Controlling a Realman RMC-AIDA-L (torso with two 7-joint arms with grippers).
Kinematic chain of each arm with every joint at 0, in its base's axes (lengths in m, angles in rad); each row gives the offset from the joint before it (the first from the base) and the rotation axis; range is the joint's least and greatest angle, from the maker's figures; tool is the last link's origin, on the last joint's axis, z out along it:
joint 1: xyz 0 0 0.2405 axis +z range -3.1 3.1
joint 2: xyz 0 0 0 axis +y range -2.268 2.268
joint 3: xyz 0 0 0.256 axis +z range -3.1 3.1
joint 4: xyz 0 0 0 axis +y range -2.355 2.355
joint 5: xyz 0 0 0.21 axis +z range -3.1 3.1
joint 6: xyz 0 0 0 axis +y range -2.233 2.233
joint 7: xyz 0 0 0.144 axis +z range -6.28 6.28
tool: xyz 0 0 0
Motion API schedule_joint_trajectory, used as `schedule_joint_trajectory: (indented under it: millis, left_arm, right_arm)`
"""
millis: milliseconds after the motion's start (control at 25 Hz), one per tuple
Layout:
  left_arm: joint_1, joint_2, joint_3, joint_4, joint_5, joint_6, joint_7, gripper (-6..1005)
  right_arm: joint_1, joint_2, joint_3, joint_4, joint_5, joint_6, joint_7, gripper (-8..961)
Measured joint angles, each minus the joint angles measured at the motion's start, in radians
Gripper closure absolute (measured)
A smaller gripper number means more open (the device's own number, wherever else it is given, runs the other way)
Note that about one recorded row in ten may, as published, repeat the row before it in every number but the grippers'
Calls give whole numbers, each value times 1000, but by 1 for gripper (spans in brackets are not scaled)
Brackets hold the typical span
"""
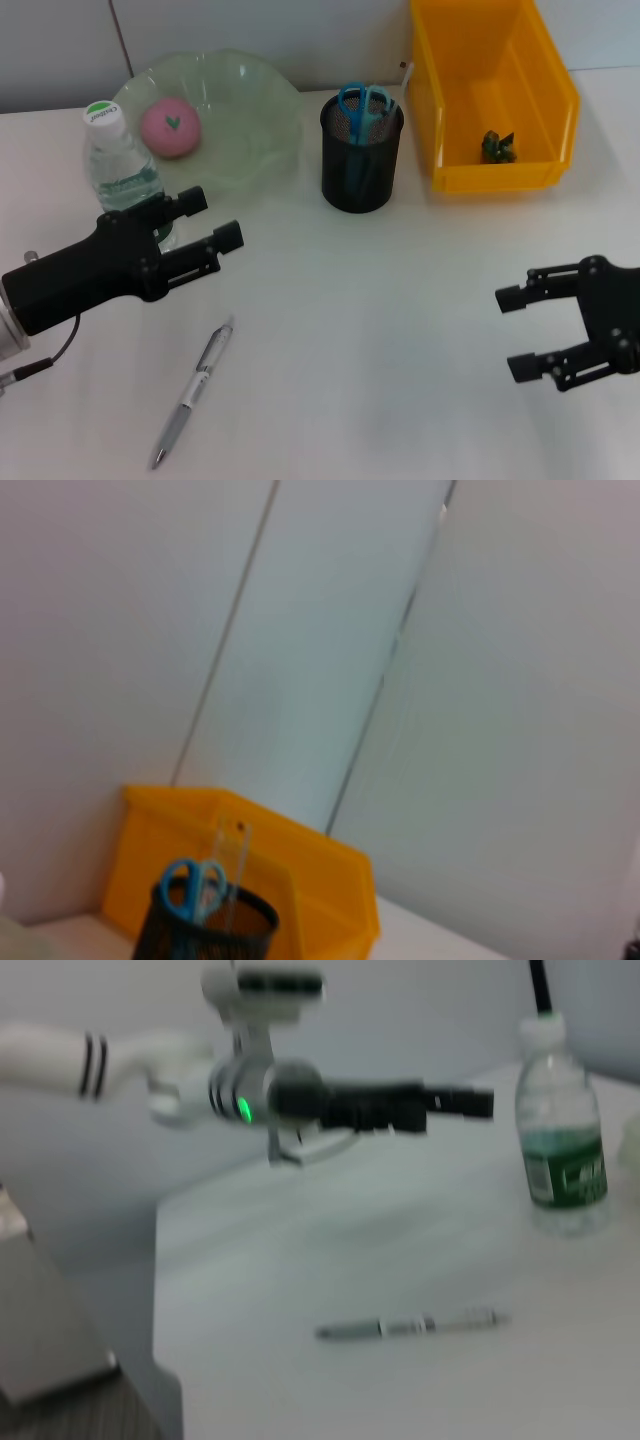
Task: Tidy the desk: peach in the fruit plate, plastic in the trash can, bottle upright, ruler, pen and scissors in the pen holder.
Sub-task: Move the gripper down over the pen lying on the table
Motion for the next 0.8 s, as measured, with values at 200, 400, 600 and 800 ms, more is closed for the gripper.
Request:
schedule_joint_trajectory:
  millis: [200,400,600,800]
  left_arm:
    - [18,-8,-82,96,183,18,-100,212]
    - [38,-8,-132,340,421,19,-351,212]
    - [16,-8,-179,669,776,65,-744,212]
    - [-129,-73,-258,953,1222,330,-1125,211]
  right_arm:
    - [5,21,6,-49,-51,4,-6,128]
    - [9,16,10,-48,-51,9,-7,127]
    - [19,12,10,-55,-57,4,-4,127]
    - [16,11,12,-75,-57,1,-1,128]
